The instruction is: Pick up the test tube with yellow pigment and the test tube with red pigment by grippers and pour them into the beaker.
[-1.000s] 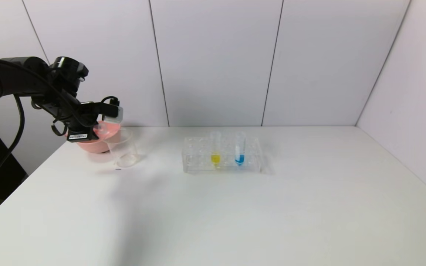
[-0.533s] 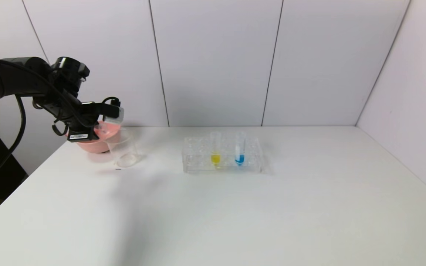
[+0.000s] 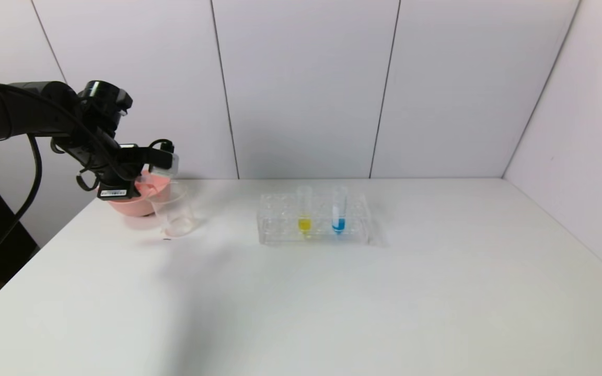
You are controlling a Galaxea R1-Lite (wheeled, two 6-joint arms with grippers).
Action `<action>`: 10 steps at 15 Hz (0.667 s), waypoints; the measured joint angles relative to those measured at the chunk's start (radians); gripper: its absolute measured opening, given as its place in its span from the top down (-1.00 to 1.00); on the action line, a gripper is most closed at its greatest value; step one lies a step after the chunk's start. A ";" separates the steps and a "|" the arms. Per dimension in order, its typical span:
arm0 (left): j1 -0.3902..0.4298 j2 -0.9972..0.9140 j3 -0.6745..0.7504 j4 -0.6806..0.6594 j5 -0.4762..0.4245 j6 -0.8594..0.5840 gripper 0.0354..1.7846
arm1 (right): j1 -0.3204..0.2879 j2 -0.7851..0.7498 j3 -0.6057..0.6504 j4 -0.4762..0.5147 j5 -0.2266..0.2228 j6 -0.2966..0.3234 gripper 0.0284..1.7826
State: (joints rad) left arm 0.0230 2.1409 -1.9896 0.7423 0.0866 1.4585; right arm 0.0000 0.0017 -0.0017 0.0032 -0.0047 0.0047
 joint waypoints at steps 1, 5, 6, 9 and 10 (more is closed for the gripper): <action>-0.001 0.000 0.000 0.000 0.000 0.000 0.50 | 0.000 0.000 0.000 0.000 0.000 0.000 -0.91; -0.007 0.000 0.000 -0.001 0.002 0.001 0.50 | 0.000 0.000 0.000 0.000 0.000 0.000 -0.91; -0.008 0.000 0.000 -0.002 0.005 0.001 0.50 | 0.000 0.000 0.000 0.000 0.000 0.000 -0.91; -0.013 0.000 0.000 -0.003 0.018 0.001 0.50 | 0.000 0.000 0.000 0.000 0.000 0.000 -0.91; -0.016 0.000 0.000 -0.003 0.019 0.001 0.50 | 0.000 0.000 0.000 0.000 0.000 0.000 -0.91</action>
State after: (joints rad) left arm 0.0072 2.1413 -1.9896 0.7398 0.1053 1.4600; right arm 0.0000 0.0017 -0.0017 0.0032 -0.0043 0.0043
